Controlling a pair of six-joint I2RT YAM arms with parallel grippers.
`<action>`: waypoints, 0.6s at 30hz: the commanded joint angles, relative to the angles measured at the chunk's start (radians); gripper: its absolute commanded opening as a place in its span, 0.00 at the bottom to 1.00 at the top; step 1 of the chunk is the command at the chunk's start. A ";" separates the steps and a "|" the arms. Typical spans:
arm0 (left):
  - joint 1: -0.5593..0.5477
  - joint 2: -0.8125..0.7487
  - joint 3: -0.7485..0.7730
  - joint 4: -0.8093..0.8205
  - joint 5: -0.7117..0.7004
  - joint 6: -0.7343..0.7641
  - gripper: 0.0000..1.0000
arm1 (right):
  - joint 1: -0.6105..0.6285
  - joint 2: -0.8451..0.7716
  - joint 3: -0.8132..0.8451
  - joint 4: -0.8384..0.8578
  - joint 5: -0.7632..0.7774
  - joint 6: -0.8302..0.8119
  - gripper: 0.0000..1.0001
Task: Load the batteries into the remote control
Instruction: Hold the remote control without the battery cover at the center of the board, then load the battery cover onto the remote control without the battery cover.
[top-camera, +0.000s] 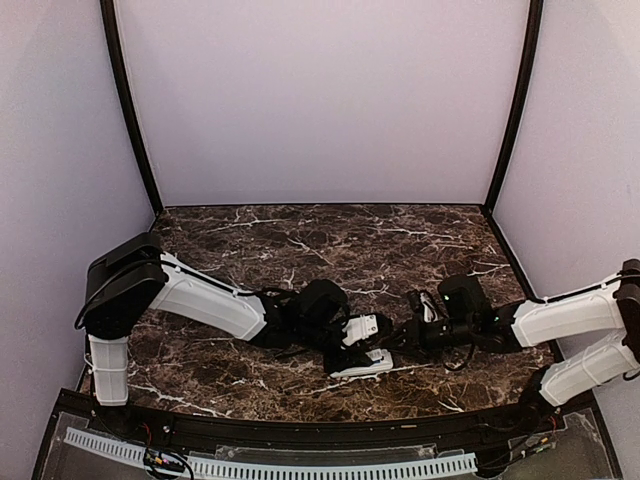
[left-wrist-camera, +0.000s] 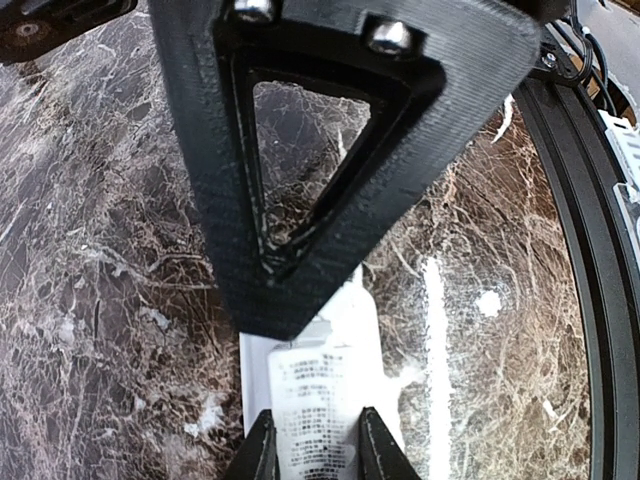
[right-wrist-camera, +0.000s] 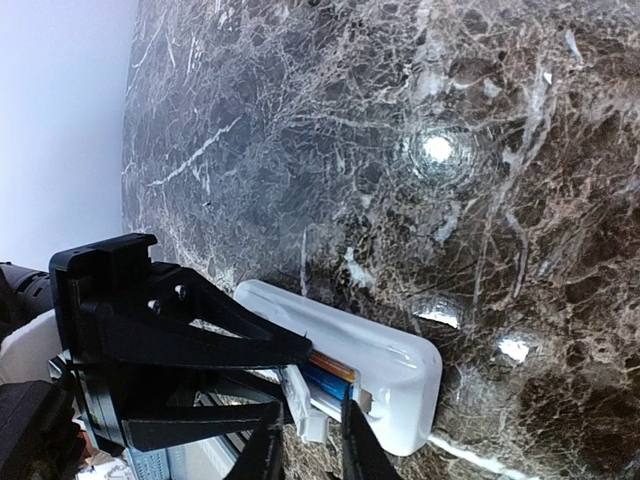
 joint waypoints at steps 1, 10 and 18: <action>-0.013 -0.025 -0.027 -0.073 0.009 0.013 0.09 | -0.008 0.006 0.028 -0.044 0.012 -0.032 0.15; -0.014 -0.022 -0.028 -0.073 0.004 0.014 0.09 | 0.002 0.037 0.071 -0.070 0.000 -0.069 0.09; -0.015 -0.015 -0.023 -0.075 0.001 0.014 0.09 | 0.028 0.060 0.083 -0.093 0.017 -0.074 0.05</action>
